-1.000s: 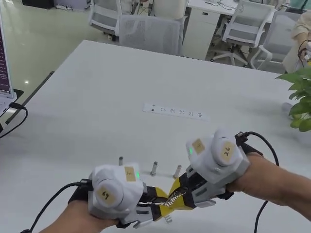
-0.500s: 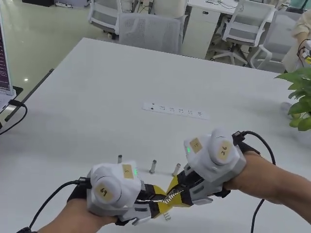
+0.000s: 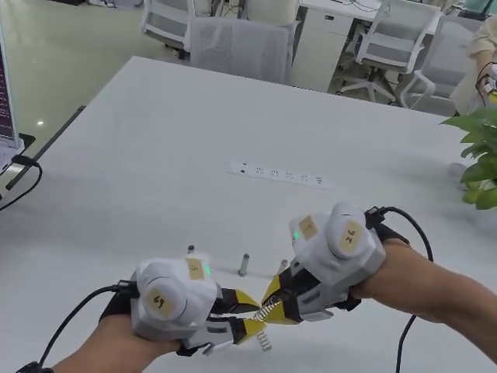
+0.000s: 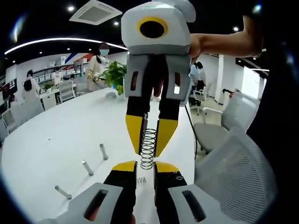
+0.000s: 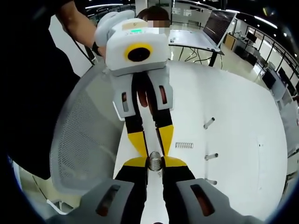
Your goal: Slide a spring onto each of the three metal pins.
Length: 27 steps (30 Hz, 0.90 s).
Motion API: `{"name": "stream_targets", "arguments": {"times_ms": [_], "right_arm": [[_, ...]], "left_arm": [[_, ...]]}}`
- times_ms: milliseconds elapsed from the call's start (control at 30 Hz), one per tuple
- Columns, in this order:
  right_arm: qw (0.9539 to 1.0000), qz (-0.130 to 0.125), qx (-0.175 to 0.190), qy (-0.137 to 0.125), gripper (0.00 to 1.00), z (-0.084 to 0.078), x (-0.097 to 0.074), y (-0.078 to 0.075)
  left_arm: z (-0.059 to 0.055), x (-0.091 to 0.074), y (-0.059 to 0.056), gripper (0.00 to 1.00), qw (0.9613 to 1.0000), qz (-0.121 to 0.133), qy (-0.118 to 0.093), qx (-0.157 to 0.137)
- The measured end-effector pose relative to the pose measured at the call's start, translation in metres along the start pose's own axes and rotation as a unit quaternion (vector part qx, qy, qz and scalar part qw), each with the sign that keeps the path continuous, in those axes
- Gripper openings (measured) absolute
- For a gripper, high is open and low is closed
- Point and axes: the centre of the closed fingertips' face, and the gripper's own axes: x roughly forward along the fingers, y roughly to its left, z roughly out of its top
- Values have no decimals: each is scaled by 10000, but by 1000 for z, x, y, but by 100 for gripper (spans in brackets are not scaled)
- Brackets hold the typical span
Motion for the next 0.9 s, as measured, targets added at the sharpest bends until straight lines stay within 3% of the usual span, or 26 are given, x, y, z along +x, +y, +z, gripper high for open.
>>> {"name": "stream_targets", "arguments": {"times_ms": [433, 533, 900], "right_arm": [[10000, -16, 31, 39, 8, -3, 6, -4], [10000, -19, 39, 62, 8, -4, 7, -4], [9999, -42, 84, 77, 8, -5, 10, -7]], "left_arm": [[-9, -21, 17, 11, 9990, 359, -4, -267], [-11, -29, 23, 12, 9977, 497, -61, -455], [-22, -56, 43, 16, 9935, 932, -52, -655]]}}
